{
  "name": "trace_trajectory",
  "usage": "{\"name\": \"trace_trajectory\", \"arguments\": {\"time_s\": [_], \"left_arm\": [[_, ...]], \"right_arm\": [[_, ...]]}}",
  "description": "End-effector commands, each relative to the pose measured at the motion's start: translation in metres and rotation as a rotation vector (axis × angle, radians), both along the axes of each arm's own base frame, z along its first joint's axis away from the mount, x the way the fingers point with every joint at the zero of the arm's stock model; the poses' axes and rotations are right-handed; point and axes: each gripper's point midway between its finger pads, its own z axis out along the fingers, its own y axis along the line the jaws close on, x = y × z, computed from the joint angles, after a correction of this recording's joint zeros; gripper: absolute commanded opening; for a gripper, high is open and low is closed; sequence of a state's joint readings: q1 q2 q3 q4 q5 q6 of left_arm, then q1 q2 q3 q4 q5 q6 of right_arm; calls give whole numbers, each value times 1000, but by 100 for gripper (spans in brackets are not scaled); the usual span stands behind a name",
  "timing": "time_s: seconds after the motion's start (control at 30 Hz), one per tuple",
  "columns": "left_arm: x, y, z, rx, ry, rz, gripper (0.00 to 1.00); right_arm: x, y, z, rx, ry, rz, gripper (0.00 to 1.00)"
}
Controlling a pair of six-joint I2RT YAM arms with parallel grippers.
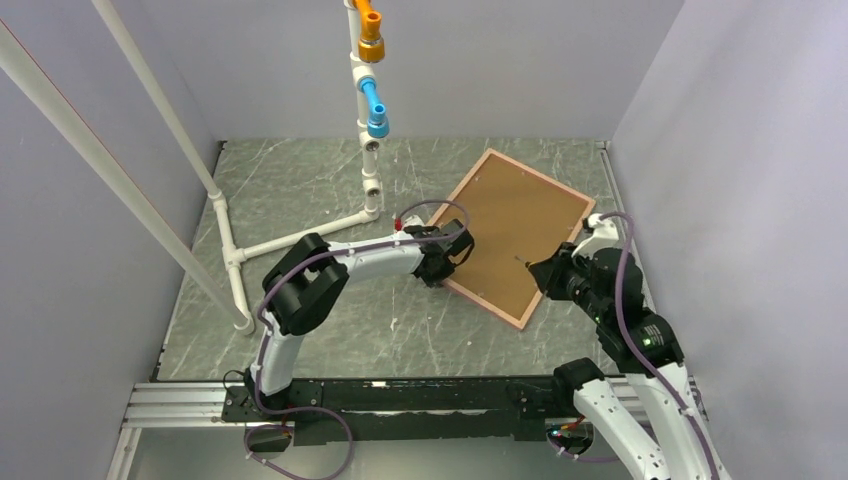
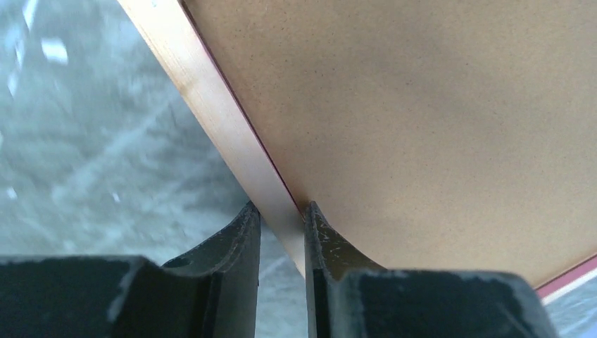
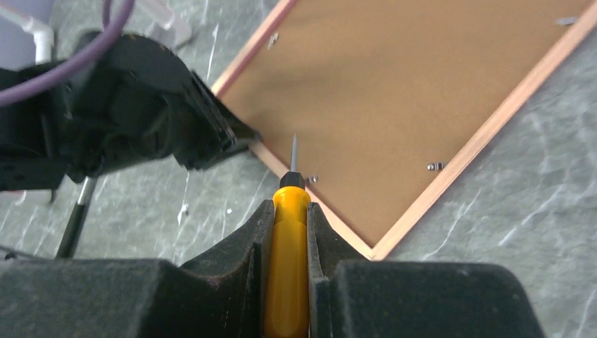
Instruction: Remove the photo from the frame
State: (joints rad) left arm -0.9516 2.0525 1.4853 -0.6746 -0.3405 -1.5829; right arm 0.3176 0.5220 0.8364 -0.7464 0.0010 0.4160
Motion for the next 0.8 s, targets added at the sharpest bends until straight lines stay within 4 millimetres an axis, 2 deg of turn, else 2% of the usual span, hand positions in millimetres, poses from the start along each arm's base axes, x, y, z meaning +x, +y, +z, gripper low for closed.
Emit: {"name": "trace_trajectory", "arguments": {"time_s": [0.0,0.23,0.5,0.67,0.77], "left_arm": [[0,42,-21,286,-65,-377,0],[12,33,-24,196,-136,-573,0],[25,41,-33,155,-181,-735,0],[25,38,-32,122,-214,-829,0],[25,41,-34,133,-223,-878,0]], "right_arm": [[5,26,-9,79,33,101,0],[9,47,-38,108,111,182,0],[7,76,-77,62,192,246,0],[7,98,-94,19,201,283,0],[12,100,-99,-22,191,270,0]]}}
